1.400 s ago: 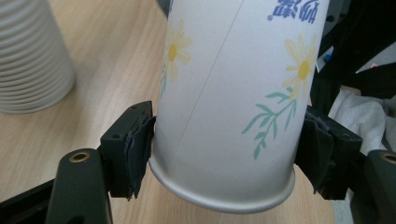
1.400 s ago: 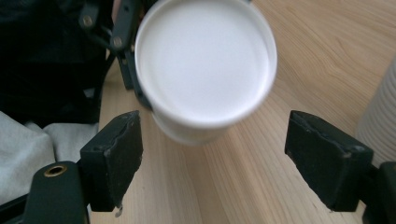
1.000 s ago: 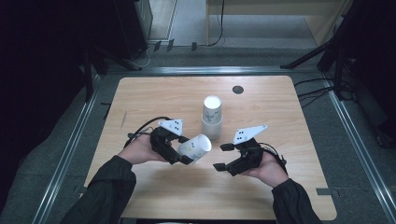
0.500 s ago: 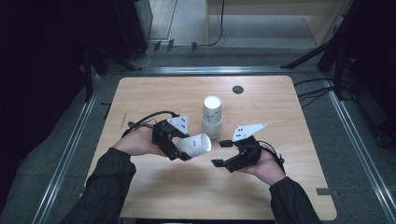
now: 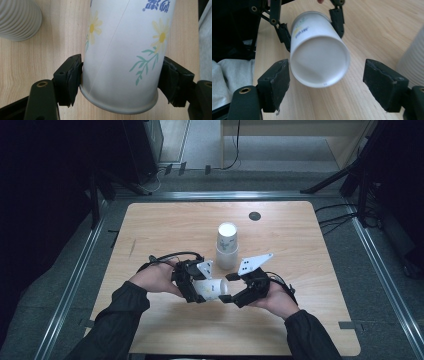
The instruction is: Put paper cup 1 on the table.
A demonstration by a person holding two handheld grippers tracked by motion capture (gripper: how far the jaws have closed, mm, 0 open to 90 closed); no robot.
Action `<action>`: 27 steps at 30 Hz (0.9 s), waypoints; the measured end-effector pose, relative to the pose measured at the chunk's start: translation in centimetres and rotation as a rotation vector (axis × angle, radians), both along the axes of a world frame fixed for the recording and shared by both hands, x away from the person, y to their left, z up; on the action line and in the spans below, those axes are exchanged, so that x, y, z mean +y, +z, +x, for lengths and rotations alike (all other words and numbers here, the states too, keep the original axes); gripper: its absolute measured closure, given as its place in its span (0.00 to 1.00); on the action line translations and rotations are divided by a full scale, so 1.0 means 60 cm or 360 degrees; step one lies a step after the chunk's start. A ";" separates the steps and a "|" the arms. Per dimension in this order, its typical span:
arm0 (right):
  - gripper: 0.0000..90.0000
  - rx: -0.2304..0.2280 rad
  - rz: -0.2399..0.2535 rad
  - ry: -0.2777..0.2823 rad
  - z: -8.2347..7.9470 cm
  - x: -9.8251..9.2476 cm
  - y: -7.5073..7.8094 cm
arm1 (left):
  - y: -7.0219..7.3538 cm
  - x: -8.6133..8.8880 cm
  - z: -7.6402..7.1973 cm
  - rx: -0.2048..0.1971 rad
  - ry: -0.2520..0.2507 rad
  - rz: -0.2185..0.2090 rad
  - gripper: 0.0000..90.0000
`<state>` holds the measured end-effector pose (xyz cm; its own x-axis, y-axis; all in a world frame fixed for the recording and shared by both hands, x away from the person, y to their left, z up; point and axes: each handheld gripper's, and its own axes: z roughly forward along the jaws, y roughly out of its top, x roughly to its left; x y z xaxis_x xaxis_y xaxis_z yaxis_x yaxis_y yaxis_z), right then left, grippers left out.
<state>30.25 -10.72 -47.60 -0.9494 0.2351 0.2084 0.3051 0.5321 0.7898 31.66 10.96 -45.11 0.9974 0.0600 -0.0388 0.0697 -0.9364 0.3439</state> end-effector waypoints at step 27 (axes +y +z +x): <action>0.38 -0.0044 0.0045 0.0055 0.002 0.005 0.008 | 0.014 0.020 0.009 0.0054 0.0128 -0.0254 0.10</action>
<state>30.34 -10.40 -47.11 -0.9624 0.1964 0.1878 0.2646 0.5194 0.8125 32.20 12.13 -44.25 0.9876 0.1300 -0.0878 0.1563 -0.8611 0.4839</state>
